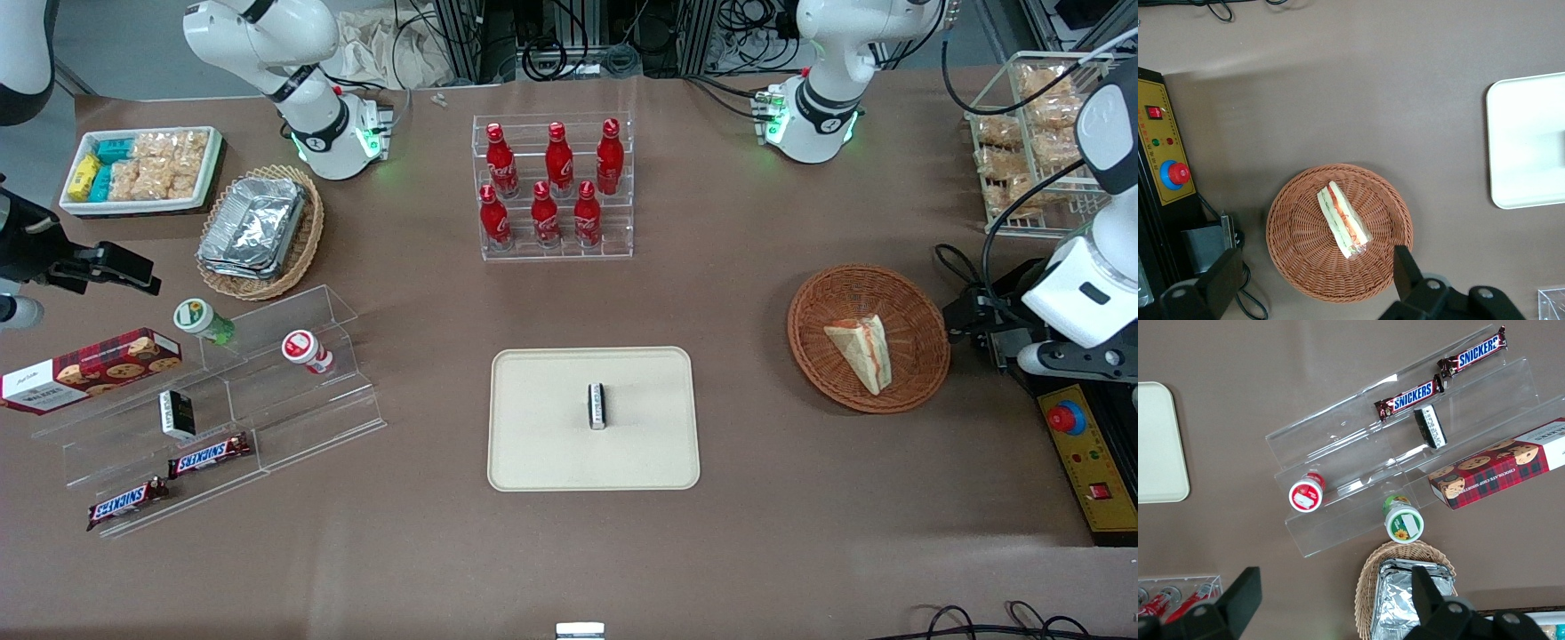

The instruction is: Place sandwich from basket to tray

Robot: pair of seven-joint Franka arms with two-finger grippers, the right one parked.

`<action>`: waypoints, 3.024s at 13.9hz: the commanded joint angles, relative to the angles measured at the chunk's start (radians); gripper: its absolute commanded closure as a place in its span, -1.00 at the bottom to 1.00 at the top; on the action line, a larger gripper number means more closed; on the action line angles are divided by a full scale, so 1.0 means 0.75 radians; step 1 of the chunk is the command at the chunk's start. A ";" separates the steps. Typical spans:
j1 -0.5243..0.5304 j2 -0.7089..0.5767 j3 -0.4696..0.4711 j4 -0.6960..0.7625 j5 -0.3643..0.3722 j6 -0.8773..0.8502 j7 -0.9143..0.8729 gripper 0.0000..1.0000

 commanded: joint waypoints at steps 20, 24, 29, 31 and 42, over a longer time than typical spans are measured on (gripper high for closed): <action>0.013 -0.233 0.003 -0.980 0.007 0.813 -0.953 -1.00; 0.013 -0.179 0.003 -1.015 0.027 0.871 -1.105 -1.00; 0.013 -0.132 0.005 -1.103 0.031 0.991 -1.131 -1.00; 0.016 -0.114 0.010 -1.162 0.031 1.085 -1.131 -1.00; 0.087 -0.010 0.010 -1.240 0.131 1.260 -1.123 -1.00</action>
